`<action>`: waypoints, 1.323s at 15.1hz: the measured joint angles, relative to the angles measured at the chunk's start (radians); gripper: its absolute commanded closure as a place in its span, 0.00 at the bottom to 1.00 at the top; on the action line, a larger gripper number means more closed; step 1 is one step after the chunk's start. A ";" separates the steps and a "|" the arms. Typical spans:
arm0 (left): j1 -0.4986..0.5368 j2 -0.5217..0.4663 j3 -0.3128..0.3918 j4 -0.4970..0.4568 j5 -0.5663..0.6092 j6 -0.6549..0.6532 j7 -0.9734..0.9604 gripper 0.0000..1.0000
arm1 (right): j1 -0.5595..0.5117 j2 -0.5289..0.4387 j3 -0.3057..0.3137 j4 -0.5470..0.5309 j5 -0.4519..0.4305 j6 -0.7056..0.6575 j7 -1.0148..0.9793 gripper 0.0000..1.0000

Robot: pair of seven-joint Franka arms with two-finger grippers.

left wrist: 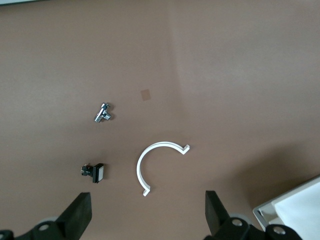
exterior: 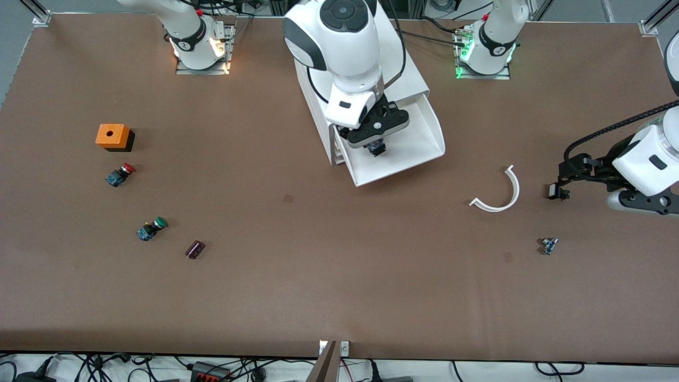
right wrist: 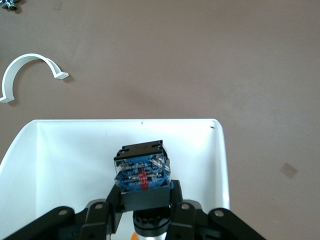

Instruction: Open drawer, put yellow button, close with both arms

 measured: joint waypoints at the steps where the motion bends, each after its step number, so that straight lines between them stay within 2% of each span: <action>1: 0.006 -0.040 0.000 -0.077 -0.006 0.055 -0.001 0.00 | 0.001 0.016 0.000 0.000 0.000 0.010 0.011 1.00; 3: 0.014 -0.117 0.000 -0.215 -0.029 0.123 -0.004 0.00 | 0.004 0.046 0.000 0.000 0.000 0.020 0.048 1.00; 5: 0.026 -0.173 0.000 -0.298 -0.058 0.143 -0.008 0.00 | 0.011 0.067 0.000 0.001 0.000 0.022 0.066 1.00; 13: 0.039 -0.203 -0.001 -0.330 -0.075 0.157 -0.008 0.00 | 0.052 0.087 0.000 0.001 0.000 0.019 0.076 1.00; 14: 0.037 -0.203 -0.001 -0.329 -0.075 0.160 -0.008 0.00 | 0.052 0.092 0.000 0.001 0.000 0.019 0.077 0.72; 15: 0.034 -0.203 -0.002 -0.328 -0.075 0.162 -0.008 0.00 | 0.052 0.096 0.000 0.001 0.000 0.019 0.077 0.01; 20: 0.033 -0.203 -0.003 -0.328 -0.075 0.163 -0.008 0.00 | 0.052 0.098 -0.002 0.008 0.000 0.020 0.166 0.00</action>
